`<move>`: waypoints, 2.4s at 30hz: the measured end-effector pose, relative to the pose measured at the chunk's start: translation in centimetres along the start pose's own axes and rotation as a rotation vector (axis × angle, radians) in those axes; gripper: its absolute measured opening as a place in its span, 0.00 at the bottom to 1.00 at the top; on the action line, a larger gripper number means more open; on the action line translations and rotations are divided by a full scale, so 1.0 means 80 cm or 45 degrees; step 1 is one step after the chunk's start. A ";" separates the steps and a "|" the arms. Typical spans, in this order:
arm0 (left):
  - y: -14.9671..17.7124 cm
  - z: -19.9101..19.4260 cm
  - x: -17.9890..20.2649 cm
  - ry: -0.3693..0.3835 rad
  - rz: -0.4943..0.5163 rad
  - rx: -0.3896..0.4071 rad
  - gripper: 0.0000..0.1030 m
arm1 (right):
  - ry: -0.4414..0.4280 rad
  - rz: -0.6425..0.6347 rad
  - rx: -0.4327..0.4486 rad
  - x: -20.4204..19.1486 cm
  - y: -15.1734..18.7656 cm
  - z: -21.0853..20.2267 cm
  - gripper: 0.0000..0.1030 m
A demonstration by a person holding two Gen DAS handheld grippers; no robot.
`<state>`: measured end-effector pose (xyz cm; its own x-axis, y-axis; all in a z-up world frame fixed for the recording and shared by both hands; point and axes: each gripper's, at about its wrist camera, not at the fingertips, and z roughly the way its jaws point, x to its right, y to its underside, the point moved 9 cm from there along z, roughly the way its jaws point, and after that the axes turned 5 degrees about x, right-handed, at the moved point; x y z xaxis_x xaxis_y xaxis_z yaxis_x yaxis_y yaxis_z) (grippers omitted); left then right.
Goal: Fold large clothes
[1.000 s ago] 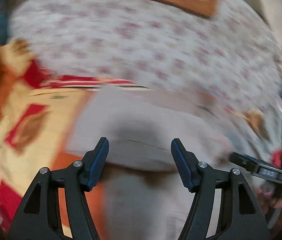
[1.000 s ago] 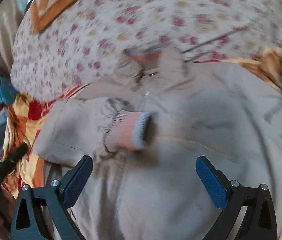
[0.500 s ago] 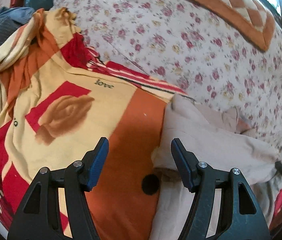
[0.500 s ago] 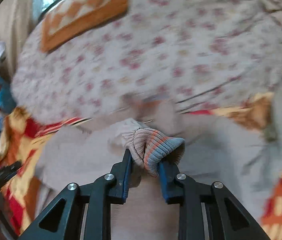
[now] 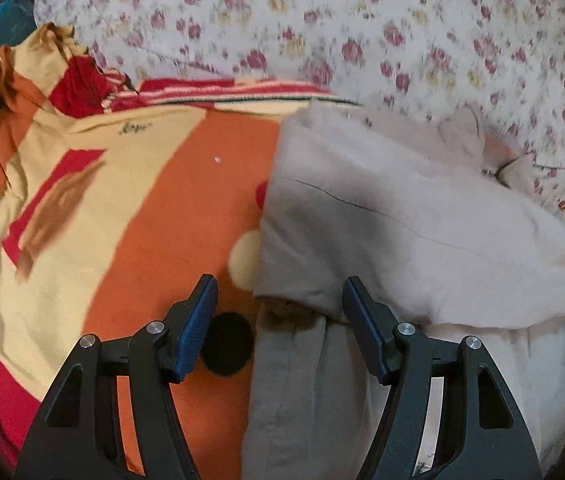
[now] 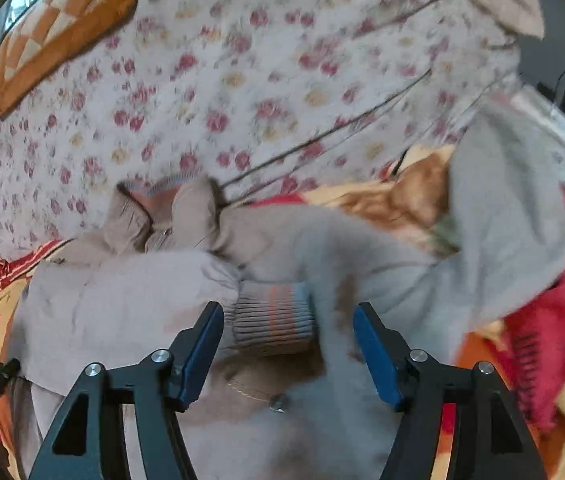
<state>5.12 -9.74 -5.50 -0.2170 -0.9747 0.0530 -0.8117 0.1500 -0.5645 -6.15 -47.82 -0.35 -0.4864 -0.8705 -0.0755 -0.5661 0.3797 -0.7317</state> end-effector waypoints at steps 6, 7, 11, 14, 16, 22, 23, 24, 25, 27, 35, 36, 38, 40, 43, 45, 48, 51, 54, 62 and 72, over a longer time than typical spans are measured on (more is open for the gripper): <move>0.001 0.003 0.007 -0.008 0.015 0.023 0.63 | -0.065 -0.280 -0.118 -0.067 0.033 0.050 0.45; 0.000 0.003 0.008 -0.005 0.016 0.024 0.63 | -0.018 -0.276 -0.148 -0.061 0.040 0.068 0.45; -0.005 -0.005 0.009 0.025 -0.005 0.045 0.63 | 0.033 -0.233 -0.177 -0.045 0.047 0.090 0.45; -0.014 -0.018 0.010 0.050 -0.028 0.091 0.63 | -0.044 -0.194 -0.169 -0.048 0.042 0.054 0.46; -0.019 -0.025 0.012 0.033 -0.022 0.126 0.63 | -0.089 -0.172 -0.133 -0.051 0.039 0.033 0.49; -0.017 -0.035 0.027 0.023 0.023 0.145 0.63 | -0.034 -0.305 -0.253 -0.063 0.074 0.060 0.52; -0.016 -0.037 0.029 0.016 0.035 0.152 0.63 | -0.032 -0.309 -0.240 -0.063 0.072 0.052 0.52; -0.015 -0.041 0.032 0.017 0.046 0.159 0.63 | -0.050 -0.287 -0.237 -0.063 0.069 0.041 0.52; -0.015 -0.044 0.035 0.025 0.057 0.169 0.63 | -0.086 -0.258 -0.231 -0.063 0.066 0.032 0.52; -0.015 -0.050 0.041 0.033 0.081 0.188 0.63 | -0.157 -0.215 -0.212 -0.063 0.062 0.006 0.54; -0.013 -0.064 0.071 0.056 0.157 0.232 0.63 | -0.196 -0.247 -0.152 -0.047 0.087 -0.049 0.76; -0.011 -0.063 0.074 0.055 0.166 0.231 0.63 | -0.190 -0.245 -0.144 -0.044 0.089 -0.049 0.76; -0.008 -0.061 0.079 0.056 0.179 0.224 0.63 | -0.183 -0.227 -0.128 -0.037 0.091 -0.046 0.76; -0.004 -0.056 0.081 0.054 0.183 0.215 0.63 | -0.198 -0.155 -0.129 -0.028 0.093 -0.032 0.76; 0.000 -0.045 0.083 0.045 0.189 0.190 0.63 | -0.257 -0.095 -0.154 -0.028 0.102 -0.013 0.76; 0.004 -0.036 0.084 0.038 0.193 0.165 0.63 | -0.268 -0.075 -0.184 -0.027 0.109 -0.003 0.76; 0.011 -0.020 0.083 0.025 0.184 0.108 0.63 | -0.266 -0.086 -0.172 -0.028 0.106 0.000 0.76; 0.016 -0.008 0.084 0.014 0.181 0.079 0.63 | -0.237 -0.128 -0.167 -0.029 0.105 0.003 0.76; 0.017 -0.008 0.086 -0.003 0.203 0.085 0.64 | -0.211 -0.150 -0.190 -0.025 0.109 0.009 0.76; 0.019 -0.005 0.084 0.025 0.188 0.063 0.66 | -0.174 -0.237 -0.185 -0.029 0.121 0.015 0.89; 0.023 0.001 0.089 0.031 0.235 0.031 0.70 | -0.181 -0.226 -0.190 -0.031 0.124 0.016 0.93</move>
<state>2.08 -16.41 -6.23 -0.3741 -0.9268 -0.0333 -0.7438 0.3213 -0.5861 -9.73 -42.32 -8.27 -0.2786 -0.9587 -0.0569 -0.7311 0.2501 -0.6348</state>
